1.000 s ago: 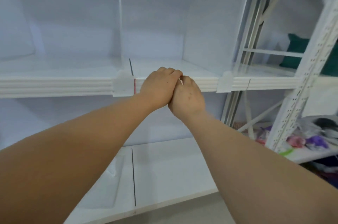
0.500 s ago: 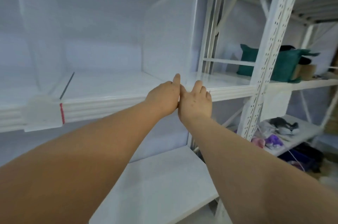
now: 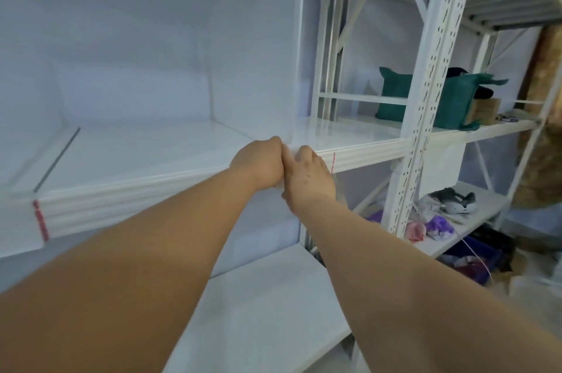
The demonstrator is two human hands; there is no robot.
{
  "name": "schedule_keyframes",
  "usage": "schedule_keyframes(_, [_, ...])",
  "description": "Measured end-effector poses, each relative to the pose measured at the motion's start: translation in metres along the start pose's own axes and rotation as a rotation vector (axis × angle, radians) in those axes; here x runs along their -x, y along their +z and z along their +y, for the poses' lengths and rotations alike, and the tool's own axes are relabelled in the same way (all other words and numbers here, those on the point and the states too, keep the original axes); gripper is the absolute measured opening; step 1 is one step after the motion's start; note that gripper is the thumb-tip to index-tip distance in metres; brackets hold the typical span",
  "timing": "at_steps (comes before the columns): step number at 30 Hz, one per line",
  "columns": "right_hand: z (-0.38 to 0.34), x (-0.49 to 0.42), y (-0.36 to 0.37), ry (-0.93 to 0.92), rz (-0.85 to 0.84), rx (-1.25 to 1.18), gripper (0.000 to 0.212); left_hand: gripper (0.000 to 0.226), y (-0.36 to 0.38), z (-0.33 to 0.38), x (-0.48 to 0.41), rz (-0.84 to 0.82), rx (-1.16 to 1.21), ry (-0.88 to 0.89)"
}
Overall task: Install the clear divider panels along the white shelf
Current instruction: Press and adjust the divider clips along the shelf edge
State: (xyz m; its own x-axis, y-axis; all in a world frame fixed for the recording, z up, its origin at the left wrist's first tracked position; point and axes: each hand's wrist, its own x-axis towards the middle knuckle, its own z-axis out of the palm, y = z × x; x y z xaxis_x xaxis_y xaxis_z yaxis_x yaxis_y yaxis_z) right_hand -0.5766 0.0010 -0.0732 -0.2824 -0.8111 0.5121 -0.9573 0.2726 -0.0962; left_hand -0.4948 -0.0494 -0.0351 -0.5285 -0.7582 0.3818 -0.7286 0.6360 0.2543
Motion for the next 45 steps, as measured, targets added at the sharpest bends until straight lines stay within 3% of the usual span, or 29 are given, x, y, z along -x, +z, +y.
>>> schedule_keyframes(11, [0.012, -0.008, -0.006, -0.084, -0.014, 0.291, 0.076, 0.027, -0.005, 0.008, -0.005, -0.062, -0.006, -0.029])
schedule_keyframes(17, [0.016, -0.011, -0.003, -0.095, 0.032, 0.322, 0.067, 0.022, -0.005, 0.002, -0.013, -0.076, -0.034, 0.020])
schedule_keyframes(22, [0.028, -0.017, 0.001, -0.109, 0.040, 0.371, 0.074, 0.022, 0.006, 0.005, -0.015, -0.033, -0.018, 0.033])
schedule_keyframes(28, [0.049, -0.022, 0.005, -0.073, 0.083, 0.386, 0.056, 0.025, 0.014, 0.023, -0.026, -0.045, -0.052, 0.043])
schedule_keyframes(32, [0.065, -0.027, 0.016, -0.049, 0.125, 0.396, 0.061, 0.025, 0.025, 0.036, -0.035, -0.030, -0.102, 0.045])
schedule_keyframes(38, [0.074, -0.025, 0.029, 0.074, 0.157, 0.269, 0.073, 0.023, 0.032, 0.049, -0.046, -0.034, -0.121, 0.082])
schedule_keyframes(43, [0.073, -0.008, 0.040, 0.126, 0.253, -0.054, 0.086, 0.032, 0.024, 0.042, -0.054, -0.083, 0.039, 0.079])
schedule_keyframes(45, [0.080, 0.003, 0.055, 0.197, 0.254, -0.195, 0.086, 0.046, 0.021, 0.041, -0.055, -0.116, 0.115, 0.054])
